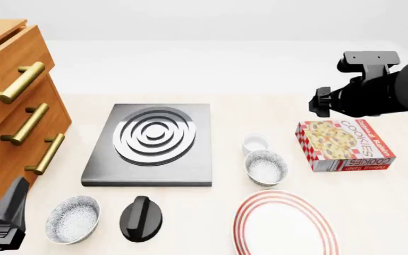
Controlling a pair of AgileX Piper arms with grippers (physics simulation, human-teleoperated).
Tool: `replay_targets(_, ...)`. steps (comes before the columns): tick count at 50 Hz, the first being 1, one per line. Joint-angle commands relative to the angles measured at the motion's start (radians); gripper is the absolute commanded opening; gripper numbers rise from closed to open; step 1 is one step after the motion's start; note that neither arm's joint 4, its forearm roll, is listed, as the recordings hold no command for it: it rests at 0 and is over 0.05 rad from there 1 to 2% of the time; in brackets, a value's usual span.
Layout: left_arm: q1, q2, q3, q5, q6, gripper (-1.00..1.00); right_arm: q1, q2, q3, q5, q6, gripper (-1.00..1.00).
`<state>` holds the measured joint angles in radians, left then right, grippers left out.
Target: Pick the akita bowl between the plate and the ramekin and place it on the plate.
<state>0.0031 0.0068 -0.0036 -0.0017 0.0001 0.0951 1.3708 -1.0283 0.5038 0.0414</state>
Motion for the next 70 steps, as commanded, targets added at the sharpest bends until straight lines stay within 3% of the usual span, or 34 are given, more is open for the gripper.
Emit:
replay_targets(1,0.000,0.000,0.000,0.000,0.000,1.00,0.004,0.043,0.052,-0.053,0.018,1.00)
replay_targets(16,0.001,0.001,0.000,-0.001,0.000,1.00,0.032,0.077,0.114,-0.110,0.038,1.00)
replay_targets(70,0.001,0.001,0.000,-0.001,0.000,1.00,0.092,0.260,0.178,-0.266,0.062,1.00)
